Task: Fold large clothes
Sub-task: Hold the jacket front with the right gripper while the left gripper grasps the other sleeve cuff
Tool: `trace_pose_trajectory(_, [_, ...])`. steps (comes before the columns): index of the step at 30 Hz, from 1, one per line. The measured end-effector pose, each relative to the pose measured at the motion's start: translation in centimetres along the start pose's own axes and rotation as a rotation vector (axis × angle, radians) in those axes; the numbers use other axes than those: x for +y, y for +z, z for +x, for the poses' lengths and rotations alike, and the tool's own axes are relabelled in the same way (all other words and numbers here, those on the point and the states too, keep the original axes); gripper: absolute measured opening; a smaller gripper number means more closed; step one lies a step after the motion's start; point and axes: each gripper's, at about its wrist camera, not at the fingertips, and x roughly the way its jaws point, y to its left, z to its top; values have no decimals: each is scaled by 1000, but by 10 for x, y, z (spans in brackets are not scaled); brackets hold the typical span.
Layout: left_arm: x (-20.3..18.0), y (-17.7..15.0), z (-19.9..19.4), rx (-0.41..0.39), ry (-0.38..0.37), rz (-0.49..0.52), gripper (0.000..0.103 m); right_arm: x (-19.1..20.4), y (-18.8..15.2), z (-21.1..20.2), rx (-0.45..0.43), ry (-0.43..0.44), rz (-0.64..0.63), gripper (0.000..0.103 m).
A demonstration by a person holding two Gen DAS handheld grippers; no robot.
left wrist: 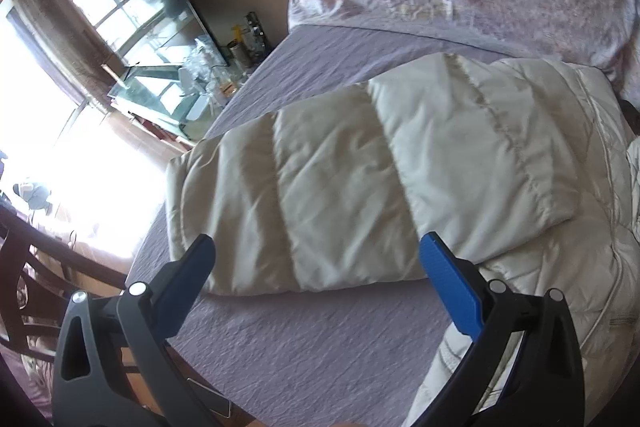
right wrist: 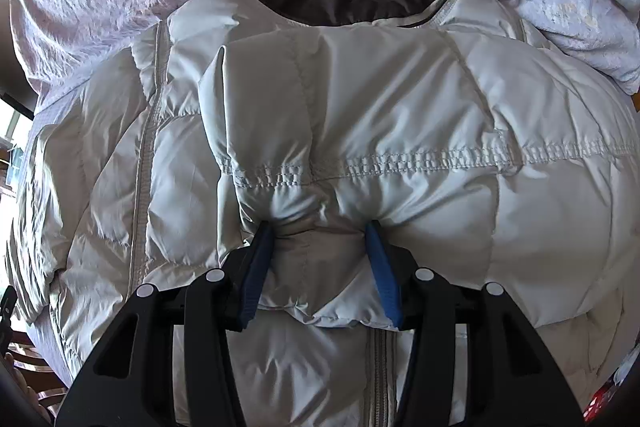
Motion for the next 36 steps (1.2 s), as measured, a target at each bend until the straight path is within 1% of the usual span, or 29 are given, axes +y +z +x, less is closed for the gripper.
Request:
trace_pose_trajectory(3, [3, -1, -1, -3, 12, -8, 101, 0, 0, 0, 1, 9, -5, 51])
trace_pose_trajectory(10, [-3, 0, -6, -11, 7, 1, 101, -3, 2, 2, 0, 23, -11, 51])
trace_pose_trajectory(19, [-5, -1, 2, 6, 6, 8, 101, -6, 2, 2, 0, 20, -10, 51])
trace_pose_trajectory(29, [12, -2, 20, 22, 29, 4, 101, 0, 1, 1, -1, 3, 3, 51])
trace_pose_trajectory(36, [31, -4, 36, 42, 48, -23, 101, 1, 1, 1, -4, -7, 7, 51])
